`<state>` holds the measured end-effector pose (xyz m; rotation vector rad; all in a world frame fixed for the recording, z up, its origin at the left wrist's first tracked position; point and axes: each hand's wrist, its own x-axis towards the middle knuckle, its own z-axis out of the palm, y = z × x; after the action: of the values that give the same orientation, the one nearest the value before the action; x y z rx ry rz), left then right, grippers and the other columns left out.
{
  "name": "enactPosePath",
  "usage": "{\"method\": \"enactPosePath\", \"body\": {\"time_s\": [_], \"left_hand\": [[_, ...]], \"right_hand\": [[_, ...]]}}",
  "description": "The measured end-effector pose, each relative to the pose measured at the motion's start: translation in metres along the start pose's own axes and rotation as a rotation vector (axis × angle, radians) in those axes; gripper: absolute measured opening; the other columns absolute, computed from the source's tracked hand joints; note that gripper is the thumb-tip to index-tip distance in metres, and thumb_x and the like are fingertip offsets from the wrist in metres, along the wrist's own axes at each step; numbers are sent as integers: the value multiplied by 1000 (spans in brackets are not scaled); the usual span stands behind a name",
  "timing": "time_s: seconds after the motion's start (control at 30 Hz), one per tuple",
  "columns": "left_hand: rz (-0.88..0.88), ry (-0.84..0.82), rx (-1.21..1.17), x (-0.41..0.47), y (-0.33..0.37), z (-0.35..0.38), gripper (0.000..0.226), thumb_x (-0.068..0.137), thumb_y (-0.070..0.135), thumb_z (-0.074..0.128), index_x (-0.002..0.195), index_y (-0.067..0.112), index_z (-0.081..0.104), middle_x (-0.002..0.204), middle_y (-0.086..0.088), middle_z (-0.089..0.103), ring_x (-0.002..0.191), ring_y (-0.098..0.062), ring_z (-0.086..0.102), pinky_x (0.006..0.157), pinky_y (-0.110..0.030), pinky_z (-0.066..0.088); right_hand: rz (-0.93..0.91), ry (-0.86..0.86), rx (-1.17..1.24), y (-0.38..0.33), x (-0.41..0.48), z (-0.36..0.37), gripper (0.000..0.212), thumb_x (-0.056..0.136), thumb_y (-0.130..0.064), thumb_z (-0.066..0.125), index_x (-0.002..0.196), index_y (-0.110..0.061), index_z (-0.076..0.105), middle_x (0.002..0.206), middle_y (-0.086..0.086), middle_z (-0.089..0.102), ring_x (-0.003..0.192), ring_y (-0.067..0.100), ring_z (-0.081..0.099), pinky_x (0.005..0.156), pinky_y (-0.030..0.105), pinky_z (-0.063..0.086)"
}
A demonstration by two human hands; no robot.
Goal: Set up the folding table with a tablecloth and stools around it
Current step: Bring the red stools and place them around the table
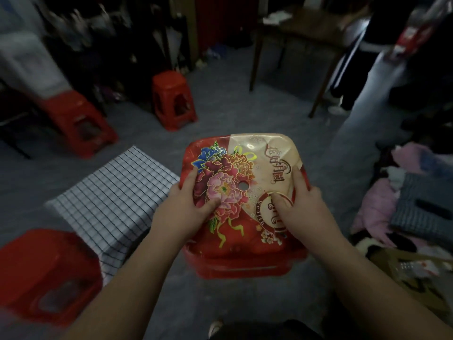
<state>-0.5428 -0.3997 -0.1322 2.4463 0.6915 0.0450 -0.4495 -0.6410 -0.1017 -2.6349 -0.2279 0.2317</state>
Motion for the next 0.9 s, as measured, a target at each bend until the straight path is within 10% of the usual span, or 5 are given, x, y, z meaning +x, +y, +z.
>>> {"method": "enactPosePath", "body": {"time_s": [0.9], "left_hand": [[-783, 430, -66, 3, -50, -61, 110, 56, 96, 48, 149, 54, 8, 146, -6, 47, 127, -28, 54, 102, -48, 47]], "right_hand": [[-738, -530, -30, -177, 171, 87, 87, 85, -69, 49, 150, -48, -4, 131, 15, 40, 113, 35, 55, 92, 47, 52]]}}
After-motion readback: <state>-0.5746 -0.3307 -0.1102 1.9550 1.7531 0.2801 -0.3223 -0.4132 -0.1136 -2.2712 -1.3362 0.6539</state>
